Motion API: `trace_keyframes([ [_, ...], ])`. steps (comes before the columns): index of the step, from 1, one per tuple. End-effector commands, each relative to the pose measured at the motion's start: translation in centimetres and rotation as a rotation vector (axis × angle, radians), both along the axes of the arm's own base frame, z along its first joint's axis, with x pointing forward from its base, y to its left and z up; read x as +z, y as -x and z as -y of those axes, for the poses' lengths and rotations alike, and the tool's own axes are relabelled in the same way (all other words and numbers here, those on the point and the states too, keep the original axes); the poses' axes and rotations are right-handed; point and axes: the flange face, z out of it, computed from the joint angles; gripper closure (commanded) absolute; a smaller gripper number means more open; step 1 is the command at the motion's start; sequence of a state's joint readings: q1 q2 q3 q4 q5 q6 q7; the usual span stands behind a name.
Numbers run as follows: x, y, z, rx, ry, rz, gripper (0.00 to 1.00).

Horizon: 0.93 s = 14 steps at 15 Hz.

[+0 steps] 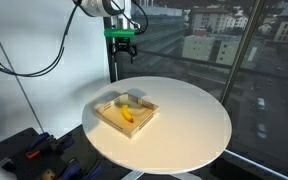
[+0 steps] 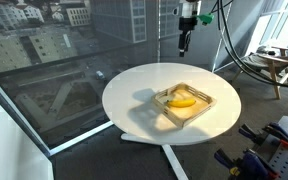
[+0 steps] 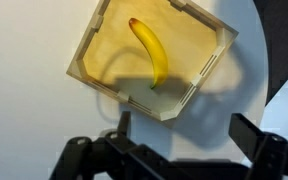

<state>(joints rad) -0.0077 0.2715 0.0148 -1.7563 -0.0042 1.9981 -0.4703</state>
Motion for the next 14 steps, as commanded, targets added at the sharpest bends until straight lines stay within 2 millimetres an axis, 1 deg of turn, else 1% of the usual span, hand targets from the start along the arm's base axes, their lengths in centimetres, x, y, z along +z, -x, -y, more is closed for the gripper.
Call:
trace_keyframes([
  [1,0.6,-0.9,0.1,0.083,0.005,-0.017,0.00],
  [5,-0.4,-1.5,-0.1,0.125,0.010,-0.024,0.00],
  [14,-4.3,-2.3,0.2,0.180,0.038,-0.071,0.00],
])
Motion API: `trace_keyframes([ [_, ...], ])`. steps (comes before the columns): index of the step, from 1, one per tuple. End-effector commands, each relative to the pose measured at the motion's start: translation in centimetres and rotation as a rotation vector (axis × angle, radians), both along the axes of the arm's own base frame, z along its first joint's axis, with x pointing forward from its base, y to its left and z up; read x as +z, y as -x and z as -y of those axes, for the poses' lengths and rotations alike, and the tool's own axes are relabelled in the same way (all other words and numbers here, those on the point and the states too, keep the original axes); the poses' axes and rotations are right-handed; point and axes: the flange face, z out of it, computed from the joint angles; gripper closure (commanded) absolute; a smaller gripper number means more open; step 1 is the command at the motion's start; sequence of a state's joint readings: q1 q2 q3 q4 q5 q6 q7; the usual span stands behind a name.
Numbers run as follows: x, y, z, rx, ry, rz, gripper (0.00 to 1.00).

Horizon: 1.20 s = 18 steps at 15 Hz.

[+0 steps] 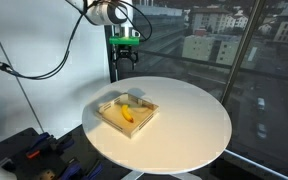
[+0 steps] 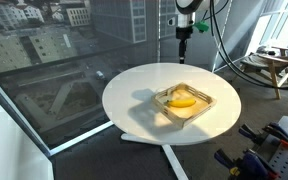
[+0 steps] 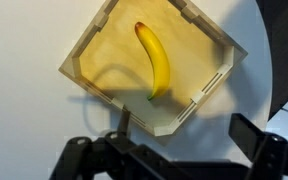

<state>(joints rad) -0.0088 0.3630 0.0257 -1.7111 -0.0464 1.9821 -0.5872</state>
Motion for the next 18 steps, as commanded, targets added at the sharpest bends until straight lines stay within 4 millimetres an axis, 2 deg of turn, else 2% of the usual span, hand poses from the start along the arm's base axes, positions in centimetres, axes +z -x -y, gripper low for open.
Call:
trace_keyframes([
  [1,-0.9,-1.0,0.6,0.040,0.012,-0.014,0.00],
  [6,-2.3,-1.2,1.3,0.034,-0.007,-0.003,0.00],
  [13,-2.1,-1.8,2.7,0.034,-0.027,0.101,0.00],
  [18,-2.5,-1.8,2.3,0.016,-0.009,0.074,0.00],
])
